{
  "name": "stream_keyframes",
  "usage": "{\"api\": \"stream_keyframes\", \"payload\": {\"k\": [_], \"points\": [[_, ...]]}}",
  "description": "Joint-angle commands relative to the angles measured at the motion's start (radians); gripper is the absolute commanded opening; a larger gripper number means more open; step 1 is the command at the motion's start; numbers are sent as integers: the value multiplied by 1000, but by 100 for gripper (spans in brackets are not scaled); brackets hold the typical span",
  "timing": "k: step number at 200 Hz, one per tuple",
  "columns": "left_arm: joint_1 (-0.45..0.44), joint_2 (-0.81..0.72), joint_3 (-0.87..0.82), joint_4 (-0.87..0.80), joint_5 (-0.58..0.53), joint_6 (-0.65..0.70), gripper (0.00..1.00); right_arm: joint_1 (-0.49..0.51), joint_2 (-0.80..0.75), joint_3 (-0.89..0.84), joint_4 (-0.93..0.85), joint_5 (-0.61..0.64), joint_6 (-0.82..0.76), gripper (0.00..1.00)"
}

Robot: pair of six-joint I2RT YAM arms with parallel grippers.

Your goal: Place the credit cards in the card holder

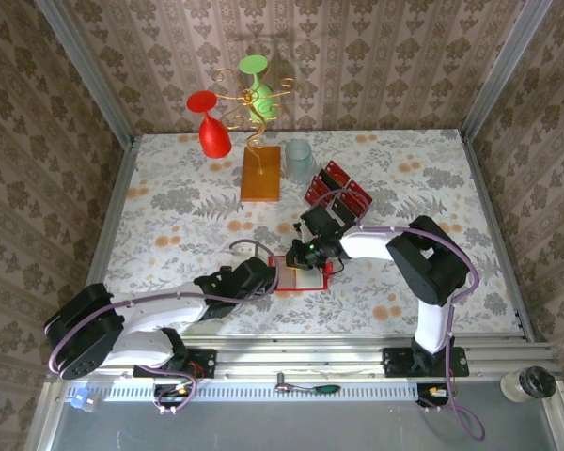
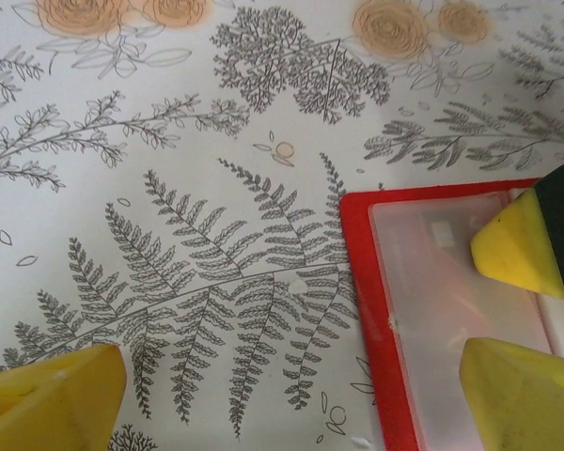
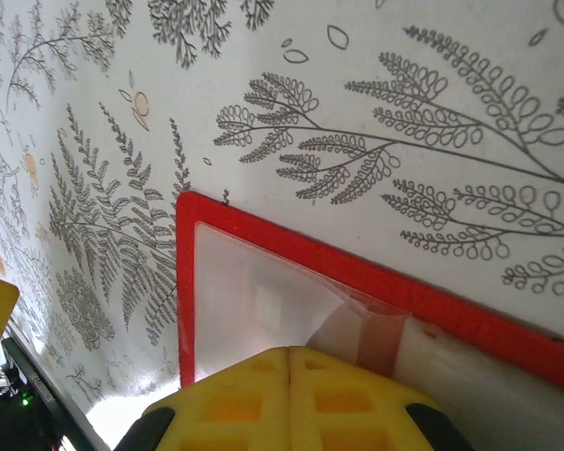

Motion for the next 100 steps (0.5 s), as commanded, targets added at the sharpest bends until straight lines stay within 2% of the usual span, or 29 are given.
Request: {"api": "stream_keyframes", "payload": {"k": [1, 100], "points": [[9, 29, 16, 26, 16, -1, 94, 4, 29, 21, -27, -15, -13, 8], [5, 127, 24, 65, 42, 4, 95, 2, -4, 25, -31, -27, -6, 11]]}}
